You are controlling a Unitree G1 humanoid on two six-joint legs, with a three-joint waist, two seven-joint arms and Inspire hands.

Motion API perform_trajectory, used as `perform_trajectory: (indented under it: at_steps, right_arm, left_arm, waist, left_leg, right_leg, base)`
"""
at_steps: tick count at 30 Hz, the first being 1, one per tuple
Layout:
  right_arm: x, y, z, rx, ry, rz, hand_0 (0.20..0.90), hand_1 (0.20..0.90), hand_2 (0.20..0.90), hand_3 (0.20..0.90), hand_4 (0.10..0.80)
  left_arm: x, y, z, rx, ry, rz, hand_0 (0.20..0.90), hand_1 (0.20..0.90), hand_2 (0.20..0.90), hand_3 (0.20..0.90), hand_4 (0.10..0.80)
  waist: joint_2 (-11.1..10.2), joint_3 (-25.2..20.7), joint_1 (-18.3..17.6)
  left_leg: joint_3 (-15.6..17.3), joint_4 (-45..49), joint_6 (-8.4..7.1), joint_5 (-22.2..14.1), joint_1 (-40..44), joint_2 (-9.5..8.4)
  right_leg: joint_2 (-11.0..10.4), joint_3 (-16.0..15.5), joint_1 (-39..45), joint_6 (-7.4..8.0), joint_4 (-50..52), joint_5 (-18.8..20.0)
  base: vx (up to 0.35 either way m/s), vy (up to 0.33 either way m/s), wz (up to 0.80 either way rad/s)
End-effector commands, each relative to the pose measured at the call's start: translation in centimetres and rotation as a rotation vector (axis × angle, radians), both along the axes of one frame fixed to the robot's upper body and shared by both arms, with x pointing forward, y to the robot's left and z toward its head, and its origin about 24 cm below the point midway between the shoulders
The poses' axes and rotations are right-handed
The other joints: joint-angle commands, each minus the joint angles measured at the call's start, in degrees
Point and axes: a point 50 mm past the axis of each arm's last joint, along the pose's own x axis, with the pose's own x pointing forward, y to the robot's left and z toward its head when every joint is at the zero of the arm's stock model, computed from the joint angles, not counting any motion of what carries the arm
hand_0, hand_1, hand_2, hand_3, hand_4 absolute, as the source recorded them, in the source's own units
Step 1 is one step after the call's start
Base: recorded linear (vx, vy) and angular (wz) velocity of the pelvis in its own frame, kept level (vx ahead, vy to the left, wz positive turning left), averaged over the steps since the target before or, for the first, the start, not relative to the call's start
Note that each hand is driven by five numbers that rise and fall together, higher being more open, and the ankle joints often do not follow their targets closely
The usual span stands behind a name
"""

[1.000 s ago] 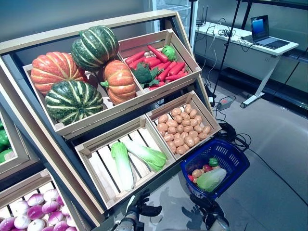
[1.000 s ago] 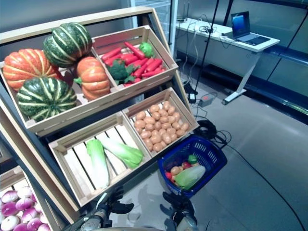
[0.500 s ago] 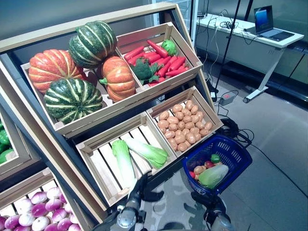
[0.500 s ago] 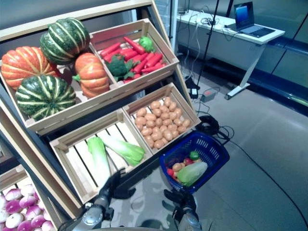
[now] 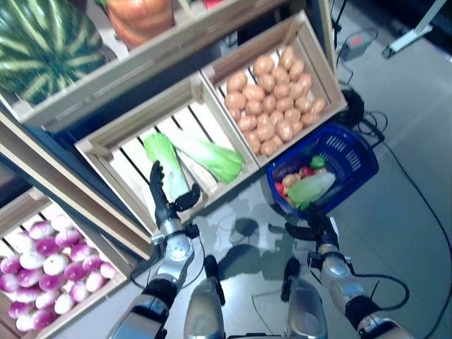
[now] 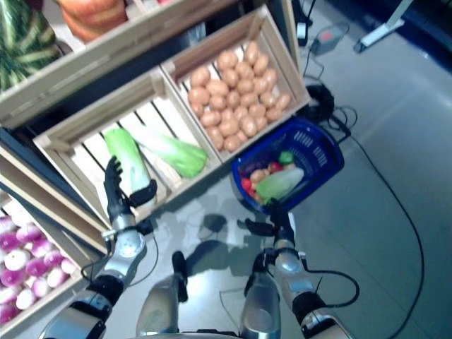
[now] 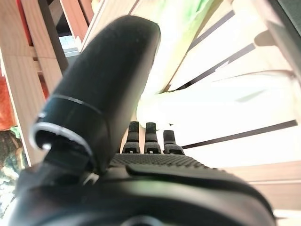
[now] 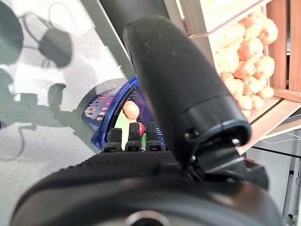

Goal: Put vegetables into the basket

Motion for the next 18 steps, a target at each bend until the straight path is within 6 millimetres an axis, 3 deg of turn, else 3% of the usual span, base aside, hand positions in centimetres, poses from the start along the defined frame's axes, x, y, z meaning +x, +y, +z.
perform_trajectory:
  at_steps: [1,3,8,18]
  right_arm:
    - [0.4,-0.1,2.4,0.089,-0.164,-0.045,0.9,0.9,0.9,0.9,0.8]
    - [0.8,-0.3,2.8,0.078,-0.168,-0.036,0.9,0.9,0.9,0.9,0.8]
    - [2.0,0.2,4.0,0.051,-0.181,0.002,0.9,0.9,0.9,0.9,0.8]
    - [3.1,-1.1,5.4,0.05,-0.191,-0.048,0.9,0.9,0.9,0.9,0.8]
  left_arm:
    - [1.2,2.4,4.9,-0.001,-0.251,0.128,0.9,0.9,0.9,0.9,0.8]
    - [1.6,3.4,5.7,-0.013,-0.258,0.171,0.9,0.9,0.9,0.9,0.8]
    - [2.8,4.8,7.6,-0.048,-0.274,0.242,0.9,0.9,0.9,0.9,0.8]
    - [4.1,8.5,11.8,-0.049,-0.313,0.439,0.9,0.9,0.9,0.9,0.8]
  waist:
    - [-0.7,-1.1,-0.89]
    - [-0.96,-0.32,-1.09]
    - [-1.02,1.07,-1.52]
    - [-1.48,2.48,-2.4]
  left_leg:
    - [-4.59,14.46,-1.5,-7.05,-7.78,2.92]
    - [-5.19,19.12,-1.68,-10.26,-10.65,3.37]
    - [-6.26,26.21,-1.5,-13.29,-17.54,3.95]
    - [-7.77,32.87,-1.68,-15.81,-26.07,4.62]
  right_leg:
    - [-0.7,2.59,-5.78,-3.99,10.92,-3.4]
    - [-1.64,3.56,-8.8,-3.5,15.78,-6.11]
    - [-2.31,5.62,-16.57,-3.54,23.73,-8.84]
    - [-2.11,7.37,-25.87,-3.64,30.73,-11.15]
  base:
    - [-0.07,0.079,-0.01]
    - [-0.017,0.081,0.04]
    - [-0.043,0.072,-0.02]
    - [-0.013,0.061,-0.02]
